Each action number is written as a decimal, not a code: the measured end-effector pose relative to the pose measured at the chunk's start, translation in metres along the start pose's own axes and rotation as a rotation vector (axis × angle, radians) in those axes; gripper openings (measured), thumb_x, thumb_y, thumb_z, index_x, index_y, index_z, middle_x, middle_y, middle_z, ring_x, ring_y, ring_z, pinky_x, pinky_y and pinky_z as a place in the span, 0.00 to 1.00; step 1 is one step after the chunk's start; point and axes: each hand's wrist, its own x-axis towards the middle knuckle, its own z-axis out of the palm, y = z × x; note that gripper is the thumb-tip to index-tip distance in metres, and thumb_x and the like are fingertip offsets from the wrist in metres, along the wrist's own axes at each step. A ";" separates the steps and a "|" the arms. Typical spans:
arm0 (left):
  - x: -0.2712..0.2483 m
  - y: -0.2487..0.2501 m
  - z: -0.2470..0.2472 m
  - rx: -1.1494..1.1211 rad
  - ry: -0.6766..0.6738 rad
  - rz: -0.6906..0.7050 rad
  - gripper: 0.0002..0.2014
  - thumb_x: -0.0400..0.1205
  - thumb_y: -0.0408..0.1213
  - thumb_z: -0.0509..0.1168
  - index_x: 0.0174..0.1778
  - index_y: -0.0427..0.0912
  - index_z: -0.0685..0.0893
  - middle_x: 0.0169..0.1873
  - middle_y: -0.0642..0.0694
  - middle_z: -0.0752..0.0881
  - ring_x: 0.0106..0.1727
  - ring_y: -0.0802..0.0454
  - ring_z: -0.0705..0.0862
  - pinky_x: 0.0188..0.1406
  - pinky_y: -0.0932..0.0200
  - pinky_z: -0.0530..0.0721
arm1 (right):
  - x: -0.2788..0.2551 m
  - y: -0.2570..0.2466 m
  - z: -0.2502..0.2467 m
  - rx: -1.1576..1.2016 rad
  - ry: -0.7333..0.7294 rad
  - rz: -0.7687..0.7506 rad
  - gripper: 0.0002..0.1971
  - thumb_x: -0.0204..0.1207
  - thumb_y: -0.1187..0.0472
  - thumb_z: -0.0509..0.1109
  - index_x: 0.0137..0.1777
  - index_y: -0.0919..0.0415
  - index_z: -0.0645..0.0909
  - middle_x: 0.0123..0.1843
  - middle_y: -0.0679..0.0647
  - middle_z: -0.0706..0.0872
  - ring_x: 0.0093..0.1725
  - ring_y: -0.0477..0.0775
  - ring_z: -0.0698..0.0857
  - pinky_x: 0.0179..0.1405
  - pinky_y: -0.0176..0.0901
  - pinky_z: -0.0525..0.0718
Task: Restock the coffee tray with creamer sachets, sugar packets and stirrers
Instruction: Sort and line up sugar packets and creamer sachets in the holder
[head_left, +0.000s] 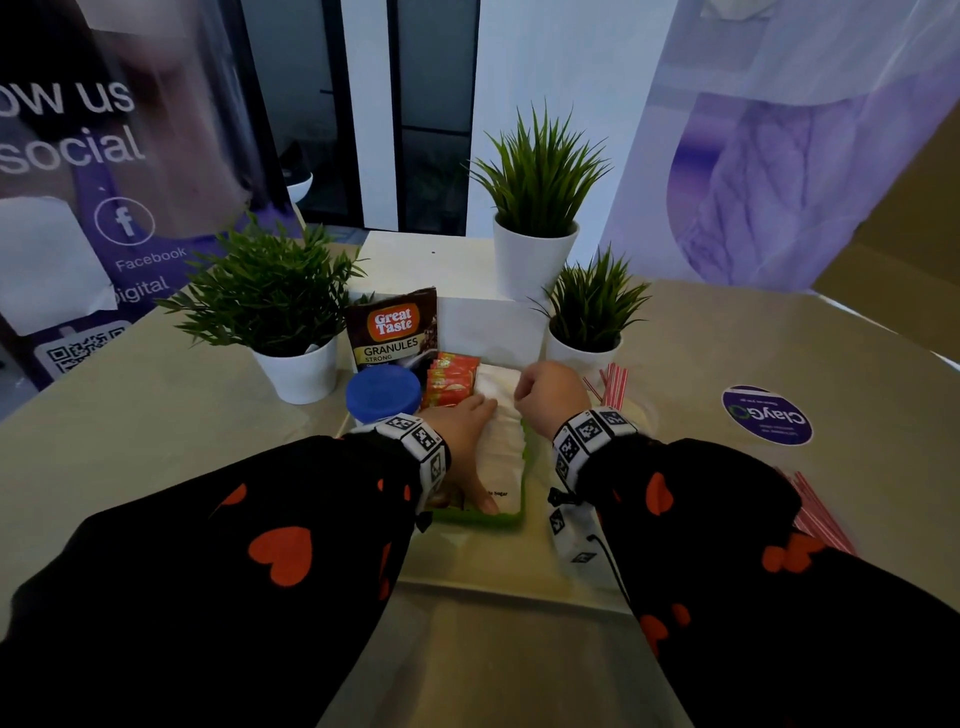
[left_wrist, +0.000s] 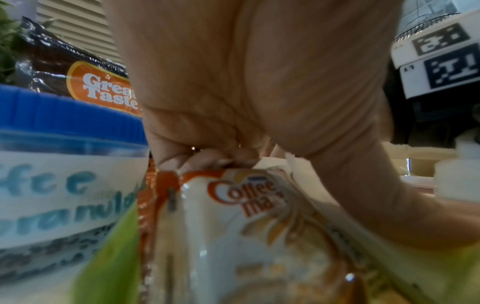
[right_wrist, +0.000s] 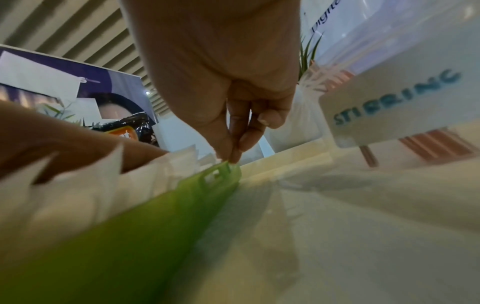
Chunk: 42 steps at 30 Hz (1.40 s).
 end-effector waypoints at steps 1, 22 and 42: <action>0.000 -0.001 0.001 -0.003 0.003 -0.002 0.72 0.60 0.63 0.83 0.89 0.51 0.39 0.88 0.52 0.43 0.87 0.44 0.55 0.83 0.41 0.65 | 0.001 0.002 0.000 0.011 -0.014 -0.013 0.10 0.73 0.69 0.73 0.35 0.53 0.85 0.44 0.54 0.90 0.48 0.56 0.88 0.48 0.46 0.86; 0.003 -0.006 0.008 -0.005 0.015 0.001 0.74 0.57 0.65 0.83 0.88 0.52 0.38 0.88 0.54 0.38 0.86 0.43 0.60 0.78 0.37 0.72 | 0.022 -0.009 0.000 -0.092 -0.083 -0.189 0.05 0.78 0.63 0.75 0.50 0.61 0.91 0.54 0.59 0.87 0.57 0.60 0.85 0.51 0.43 0.77; -0.015 -0.002 0.023 0.154 0.146 0.048 0.56 0.73 0.76 0.62 0.89 0.48 0.47 0.88 0.51 0.51 0.86 0.41 0.53 0.82 0.32 0.54 | 0.008 -0.003 0.003 0.106 -0.012 -0.202 0.11 0.81 0.65 0.69 0.61 0.59 0.86 0.61 0.57 0.84 0.61 0.56 0.83 0.59 0.42 0.77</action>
